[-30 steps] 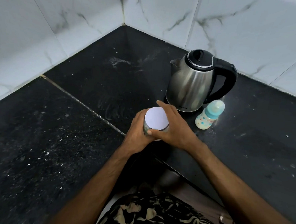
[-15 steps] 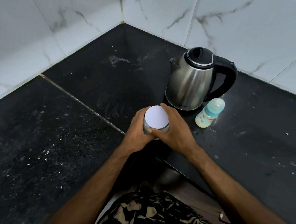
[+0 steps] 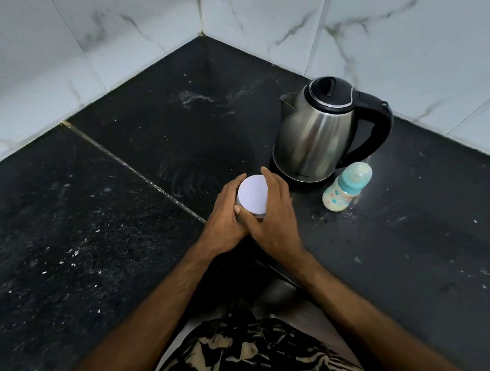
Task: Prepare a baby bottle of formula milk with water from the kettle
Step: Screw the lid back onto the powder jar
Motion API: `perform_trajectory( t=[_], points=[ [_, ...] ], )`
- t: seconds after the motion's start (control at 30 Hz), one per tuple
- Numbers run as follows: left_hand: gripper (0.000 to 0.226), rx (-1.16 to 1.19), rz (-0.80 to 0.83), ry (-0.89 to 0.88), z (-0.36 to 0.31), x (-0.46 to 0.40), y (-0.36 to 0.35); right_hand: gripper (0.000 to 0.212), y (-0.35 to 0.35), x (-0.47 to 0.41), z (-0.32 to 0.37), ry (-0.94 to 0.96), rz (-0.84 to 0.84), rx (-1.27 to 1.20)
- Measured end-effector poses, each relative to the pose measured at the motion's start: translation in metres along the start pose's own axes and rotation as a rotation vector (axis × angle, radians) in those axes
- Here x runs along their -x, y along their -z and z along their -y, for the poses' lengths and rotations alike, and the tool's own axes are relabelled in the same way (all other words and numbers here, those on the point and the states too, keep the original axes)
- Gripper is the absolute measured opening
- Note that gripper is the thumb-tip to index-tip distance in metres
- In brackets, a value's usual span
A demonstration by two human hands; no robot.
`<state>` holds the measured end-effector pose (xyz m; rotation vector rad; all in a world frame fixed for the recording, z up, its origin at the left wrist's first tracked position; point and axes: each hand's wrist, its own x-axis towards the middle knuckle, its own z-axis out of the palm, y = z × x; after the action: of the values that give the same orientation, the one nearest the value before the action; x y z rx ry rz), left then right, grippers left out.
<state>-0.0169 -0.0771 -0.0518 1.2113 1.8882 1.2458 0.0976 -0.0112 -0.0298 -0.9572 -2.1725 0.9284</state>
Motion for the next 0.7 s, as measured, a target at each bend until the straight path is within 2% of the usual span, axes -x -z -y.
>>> perform_trajectory(
  t=[0.07, 0.27, 0.37, 0.47, 0.63, 0.7],
  points=[
    [0.093, 0.0, -0.002, 0.013, -0.002, 0.0, 0.0, 0.088, -0.004, 0.001, 0.002, -0.033, -0.028, -0.03],
    [0.104, 0.015, 0.023, 0.01, 0.002, -0.001, 0.002, 0.106, 0.041, -0.026, -0.009, 0.077, 0.348, -0.014],
    [0.106, 0.013, 0.041, 0.016, 0.005, -0.004, 0.003, 0.103, 0.04, -0.033, -0.012, 0.122, 0.422, -0.02],
    [0.099, 0.045, 0.043, 0.008, 0.003, -0.003, 0.002, 0.099, 0.03, -0.025, -0.014, 0.111, 0.362, -0.025],
    [0.086, 0.04, 0.052, 0.009, 0.002, -0.004, 0.002, 0.089, 0.002, -0.004, -0.007, 0.055, 0.046, -0.031],
    [0.085, 0.04, 0.049, 0.014, 0.002, -0.004, 0.002, 0.087, -0.005, -0.002, -0.005, 0.036, -0.019, -0.047]
  ],
)
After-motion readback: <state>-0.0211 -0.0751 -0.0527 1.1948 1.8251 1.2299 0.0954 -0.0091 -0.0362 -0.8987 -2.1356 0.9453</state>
